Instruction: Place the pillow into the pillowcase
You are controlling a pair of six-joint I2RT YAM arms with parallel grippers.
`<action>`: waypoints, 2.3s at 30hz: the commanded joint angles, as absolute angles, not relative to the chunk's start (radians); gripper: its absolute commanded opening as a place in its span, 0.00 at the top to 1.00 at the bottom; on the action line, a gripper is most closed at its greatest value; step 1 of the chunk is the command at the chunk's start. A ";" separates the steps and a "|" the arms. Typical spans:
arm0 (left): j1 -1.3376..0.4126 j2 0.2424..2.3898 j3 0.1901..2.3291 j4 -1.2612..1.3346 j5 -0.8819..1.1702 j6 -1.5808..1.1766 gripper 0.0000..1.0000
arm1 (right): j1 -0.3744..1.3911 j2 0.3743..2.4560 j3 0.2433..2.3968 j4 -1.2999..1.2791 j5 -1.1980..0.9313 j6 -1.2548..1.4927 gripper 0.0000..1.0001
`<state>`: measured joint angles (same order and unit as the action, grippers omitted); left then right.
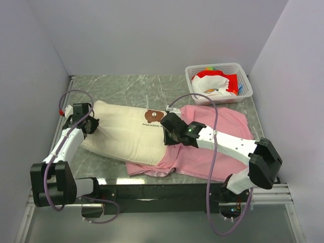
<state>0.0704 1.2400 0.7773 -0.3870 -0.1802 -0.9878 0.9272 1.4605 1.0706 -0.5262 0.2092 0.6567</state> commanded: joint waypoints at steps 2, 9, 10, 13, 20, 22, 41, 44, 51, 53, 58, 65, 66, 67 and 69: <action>0.058 1.174 0.769 -0.371 -0.106 -0.977 0.99 | 0.959 1.408 1.057 -0.563 0.227 0.672 0.99; 0.038 1.057 0.767 -0.408 -0.069 -0.994 0.99 | 1.104 1.521 1.337 -0.729 0.307 0.652 1.00; 0.034 1.030 0.769 -0.413 -0.066 -0.997 0.99 | 1.106 1.541 1.356 -0.716 0.293 0.646 1.00; 0.014 0.980 0.767 -0.420 -0.046 -1.006 0.99 | 1.106 1.672 1.465 -0.710 0.258 0.621 1.00; -0.021 0.954 0.772 -0.417 -0.009 -0.986 0.99 | 1.108 1.806 1.502 -0.614 0.144 0.617 0.96; -0.021 0.962 0.773 -0.428 -0.015 -0.967 0.99 | 1.106 1.784 1.490 -0.644 0.213 0.606 0.78; -0.014 1.101 0.903 -0.488 -0.044 -0.758 0.93 | 0.695 1.676 1.474 -0.729 0.246 0.416 0.26; -0.012 1.098 0.948 -0.523 -0.115 -0.713 0.77 | 0.663 1.698 1.424 -0.684 0.196 0.414 0.27; -0.126 1.127 1.052 -0.482 -0.239 -0.655 0.23 | 0.649 1.704 1.368 -0.640 0.130 0.417 0.37; -0.210 1.192 1.121 -0.489 -0.229 -0.655 0.19 | 0.646 1.701 1.353 -0.623 0.111 0.422 0.41; -0.422 1.529 1.361 -0.564 -0.250 -0.573 0.12 | 0.627 1.658 1.289 -0.595 0.112 0.440 0.58; -0.551 1.795 1.500 -0.569 -0.010 -0.345 0.01 | 0.563 1.545 1.155 -0.502 0.049 0.479 0.69; -0.555 1.801 1.497 -0.569 0.021 -0.331 0.01 | 0.560 1.536 1.144 -0.494 0.035 0.480 0.69; -0.566 1.808 1.494 -0.571 0.035 -0.318 0.01 | 0.555 1.526 1.134 -0.488 0.031 0.480 0.69; -0.580 1.828 1.490 -0.581 0.034 -0.310 0.01 | 0.548 1.522 1.129 -0.476 0.017 0.479 0.69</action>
<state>-0.5674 1.8408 1.4544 -0.5671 -0.0635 -0.4053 0.5621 1.5696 1.1458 -0.5308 0.0601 0.4679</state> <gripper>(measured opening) 0.992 0.310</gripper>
